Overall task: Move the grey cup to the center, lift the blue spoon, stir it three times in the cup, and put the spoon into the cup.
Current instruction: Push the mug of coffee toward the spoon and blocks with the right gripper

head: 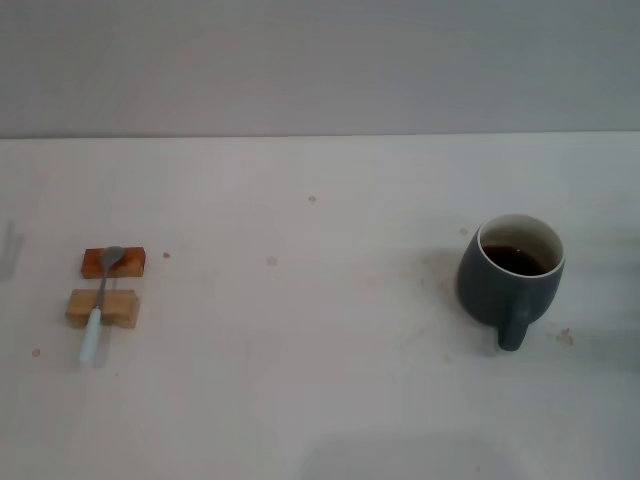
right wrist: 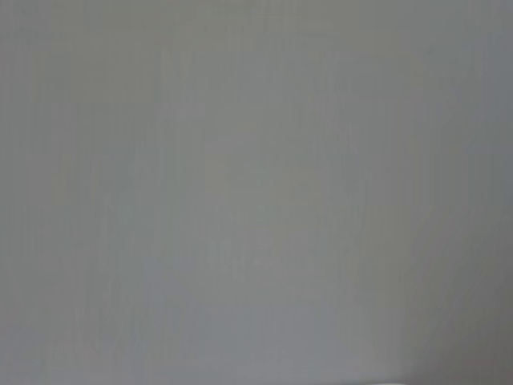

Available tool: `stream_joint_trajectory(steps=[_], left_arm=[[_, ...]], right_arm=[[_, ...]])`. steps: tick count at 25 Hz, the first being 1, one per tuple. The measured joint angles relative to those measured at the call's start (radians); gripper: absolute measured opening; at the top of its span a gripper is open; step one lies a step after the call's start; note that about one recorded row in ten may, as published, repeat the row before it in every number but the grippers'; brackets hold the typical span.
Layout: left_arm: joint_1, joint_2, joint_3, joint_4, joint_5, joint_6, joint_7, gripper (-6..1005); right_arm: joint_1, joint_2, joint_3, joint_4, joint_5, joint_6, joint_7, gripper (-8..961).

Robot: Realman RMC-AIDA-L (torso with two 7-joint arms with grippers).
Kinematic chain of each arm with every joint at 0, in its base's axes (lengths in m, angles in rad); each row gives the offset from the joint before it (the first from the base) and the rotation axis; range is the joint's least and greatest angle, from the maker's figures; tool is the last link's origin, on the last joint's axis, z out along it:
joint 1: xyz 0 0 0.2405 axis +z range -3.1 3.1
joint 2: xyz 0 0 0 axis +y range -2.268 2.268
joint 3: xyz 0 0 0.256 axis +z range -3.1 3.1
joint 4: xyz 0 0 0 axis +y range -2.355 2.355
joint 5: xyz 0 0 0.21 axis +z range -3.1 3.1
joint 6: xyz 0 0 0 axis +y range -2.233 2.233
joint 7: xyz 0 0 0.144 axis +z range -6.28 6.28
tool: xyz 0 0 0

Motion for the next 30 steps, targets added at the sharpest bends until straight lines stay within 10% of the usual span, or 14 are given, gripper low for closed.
stream_joint_trajectory(steps=[21,30], left_arm=[[-0.001,-0.002,-0.004,0.0,-0.001,-0.002,-0.005,800],[-0.007,-0.002,-0.006,0.0,-0.003,-0.001,-0.005,800]], right_arm=[[0.013,-0.001,-0.023,0.009,0.004,0.046,0.009,606],[0.023,-0.003,-0.038,0.011,0.0,0.066,0.009,338]])
